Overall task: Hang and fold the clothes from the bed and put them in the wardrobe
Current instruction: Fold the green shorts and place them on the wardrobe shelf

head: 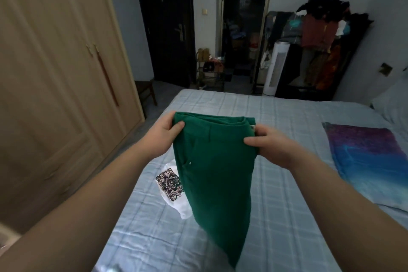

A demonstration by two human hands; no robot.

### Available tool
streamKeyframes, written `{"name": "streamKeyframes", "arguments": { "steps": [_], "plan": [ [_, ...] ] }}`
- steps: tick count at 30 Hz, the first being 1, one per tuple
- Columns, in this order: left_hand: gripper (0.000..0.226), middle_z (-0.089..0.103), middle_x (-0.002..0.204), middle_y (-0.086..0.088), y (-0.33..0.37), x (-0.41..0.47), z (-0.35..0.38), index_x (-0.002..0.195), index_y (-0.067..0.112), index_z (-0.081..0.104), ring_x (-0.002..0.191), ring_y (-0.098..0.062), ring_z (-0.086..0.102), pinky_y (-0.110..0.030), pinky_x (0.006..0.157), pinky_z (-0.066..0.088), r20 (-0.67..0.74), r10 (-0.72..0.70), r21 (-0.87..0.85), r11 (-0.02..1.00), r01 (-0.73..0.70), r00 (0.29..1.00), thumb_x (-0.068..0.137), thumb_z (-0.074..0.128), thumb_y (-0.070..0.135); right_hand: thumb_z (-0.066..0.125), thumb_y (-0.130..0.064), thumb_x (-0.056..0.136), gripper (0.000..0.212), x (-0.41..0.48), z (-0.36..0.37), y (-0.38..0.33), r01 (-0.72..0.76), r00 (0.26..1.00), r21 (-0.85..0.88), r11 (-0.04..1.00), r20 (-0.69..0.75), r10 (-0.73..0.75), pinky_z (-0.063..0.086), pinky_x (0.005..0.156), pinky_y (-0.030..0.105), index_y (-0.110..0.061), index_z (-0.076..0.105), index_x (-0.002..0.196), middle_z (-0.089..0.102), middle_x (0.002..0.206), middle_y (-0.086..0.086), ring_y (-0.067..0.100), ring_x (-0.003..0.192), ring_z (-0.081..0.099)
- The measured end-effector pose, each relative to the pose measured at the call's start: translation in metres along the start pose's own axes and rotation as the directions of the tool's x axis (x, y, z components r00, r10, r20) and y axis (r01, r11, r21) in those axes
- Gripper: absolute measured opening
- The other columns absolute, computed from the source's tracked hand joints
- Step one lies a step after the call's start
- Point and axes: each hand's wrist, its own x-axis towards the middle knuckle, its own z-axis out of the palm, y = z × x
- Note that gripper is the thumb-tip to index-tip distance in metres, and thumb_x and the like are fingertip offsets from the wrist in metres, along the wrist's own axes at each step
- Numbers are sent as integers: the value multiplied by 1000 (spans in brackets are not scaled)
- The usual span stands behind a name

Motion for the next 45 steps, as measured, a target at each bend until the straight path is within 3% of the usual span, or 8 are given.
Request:
{"name": "streamKeyframes", "arguments": {
  "steps": [5, 8, 12, 17, 24, 33, 39, 45],
  "plan": [
    [22, 73, 101, -5, 9, -17, 13, 99, 20, 70, 97, -23, 69, -37, 87, 59, -52, -29, -35, 999, 27, 998, 100, 55, 3, 69, -2, 87, 22, 1, 0, -4, 59, 962, -157, 986, -255, -98, 57, 78, 32, -17, 71, 103, 77, 100, 3, 19, 93, 74],
    [22, 74, 103, -2, 23, -29, 14, 106, 16, 69, 95, -17, 70, -34, 85, 59, -108, -6, -101, 995, -5, 994, 102, 50, 3, 70, -4, 87, 21, -17, 1, -13, 135, 949, -185, 973, -260, -181, 58, 73, 22, -20, 71, 101, 77, 95, -5, 10, 86, 74],
    [23, 73, 110, -5, 44, -36, 15, 113, 15, 67, 100, -19, 70, -31, 86, 60, 11, -13, 91, 996, 12, 1000, 104, 48, 8, 75, -10, 85, 19, -37, 10, -23, 66, 923, -324, 944, -341, -181, 58, 72, 24, -25, 71, 97, 76, 90, -10, 10, 84, 73],
    [21, 73, 98, 6, 68, -65, 14, 106, 26, 68, 85, -10, 67, -24, 65, 57, -55, 15, 40, 999, -13, 998, 103, 52, 14, 71, -6, 88, 19, -82, 28, -37, 112, 890, -273, 955, -401, -218, 55, 63, 16, -18, 71, 102, 76, 88, -11, 6, 81, 73],
    [17, 73, 107, -3, 96, -115, 17, 109, 15, 69, 100, -18, 72, -32, 68, 62, 33, -28, -284, 958, 37, 999, 102, 53, 11, 60, -2, 94, 25, -154, 56, -37, 90, 915, -237, 967, -364, -175, 56, 86, 35, -19, 67, 111, 75, 109, 2, 18, 100, 72],
    [17, 75, 97, -3, 130, -136, 44, 111, 6, 70, 89, -16, 74, -34, 64, 63, 91, 88, -257, 964, -63, 992, 99, 60, 13, 54, -4, 98, 26, -219, 42, -38, 166, 861, -255, 952, -433, -266, 57, 87, 31, -20, 65, 116, 73, 114, 1, 18, 106, 69],
    [21, 72, 110, -17, 61, -95, 107, 115, 2, 67, 95, -23, 73, -33, 63, 63, 143, -120, -268, 951, 155, 982, 98, 61, 13, 59, -5, 96, 25, -190, -8, 25, 38, 850, -277, 960, -496, -177, 57, 89, 35, -24, 69, 109, 73, 111, 0, 21, 104, 70],
    [15, 71, 110, -16, -51, -29, 195, 109, 8, 70, 99, -29, 73, -37, 68, 62, 204, -373, -266, 869, 418, 905, 97, 64, 16, 62, -8, 94, 24, -120, -98, 149, -140, 818, -163, 977, -575, 21, 56, 91, 42, -20, 68, 114, 72, 110, 2, 23, 104, 68]
  ]
}}
